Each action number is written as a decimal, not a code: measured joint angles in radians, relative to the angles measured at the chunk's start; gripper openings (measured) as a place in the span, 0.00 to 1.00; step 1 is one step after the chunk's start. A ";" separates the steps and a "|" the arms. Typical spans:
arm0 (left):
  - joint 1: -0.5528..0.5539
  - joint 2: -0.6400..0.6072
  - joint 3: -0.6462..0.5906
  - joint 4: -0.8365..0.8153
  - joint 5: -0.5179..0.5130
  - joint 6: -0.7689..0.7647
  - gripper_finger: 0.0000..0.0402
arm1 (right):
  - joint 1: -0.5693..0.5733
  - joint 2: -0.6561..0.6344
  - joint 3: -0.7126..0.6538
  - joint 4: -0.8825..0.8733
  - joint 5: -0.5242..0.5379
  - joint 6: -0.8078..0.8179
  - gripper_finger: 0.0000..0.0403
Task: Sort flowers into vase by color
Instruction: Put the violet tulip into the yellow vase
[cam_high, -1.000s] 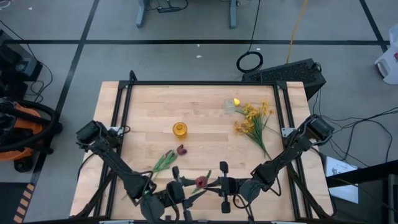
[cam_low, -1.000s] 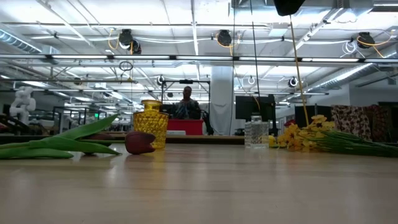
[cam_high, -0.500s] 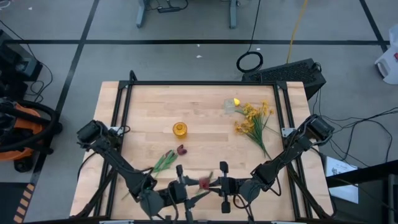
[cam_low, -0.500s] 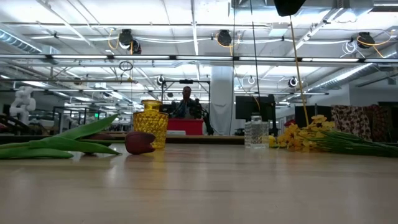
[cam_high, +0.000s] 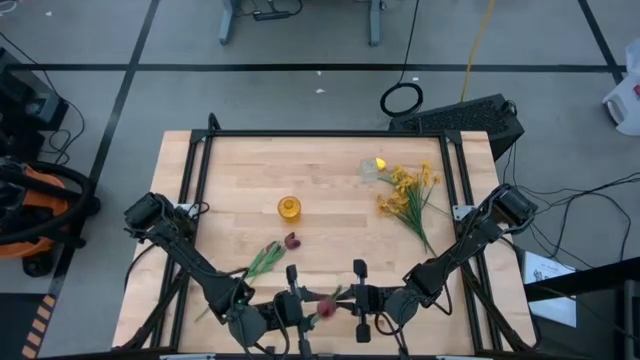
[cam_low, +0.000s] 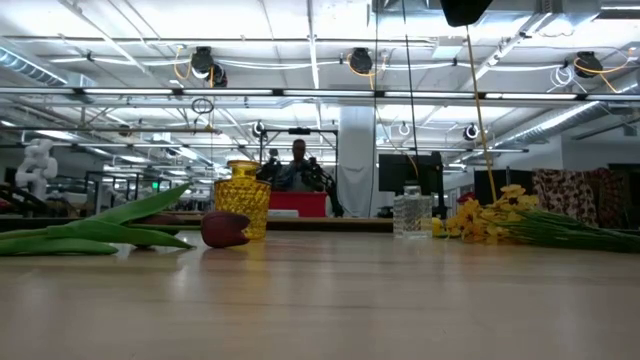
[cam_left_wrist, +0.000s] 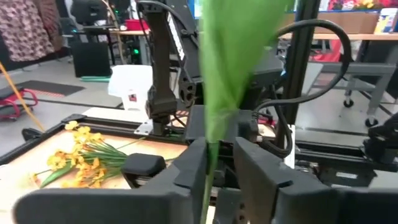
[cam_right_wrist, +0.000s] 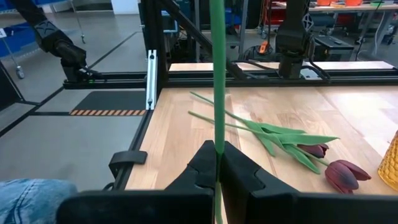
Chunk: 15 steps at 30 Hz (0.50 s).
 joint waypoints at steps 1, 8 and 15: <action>0.001 0.000 0.000 -0.003 0.004 -0.001 0.18 | 0.000 0.000 0.000 -0.001 0.000 0.000 0.00; 0.003 0.000 0.000 -0.008 0.019 0.009 0.02 | 0.000 0.000 0.000 -0.005 -0.001 -0.001 0.00; 0.002 0.000 0.000 -0.009 0.019 0.011 0.03 | 0.000 0.000 0.000 -0.006 -0.005 0.002 0.01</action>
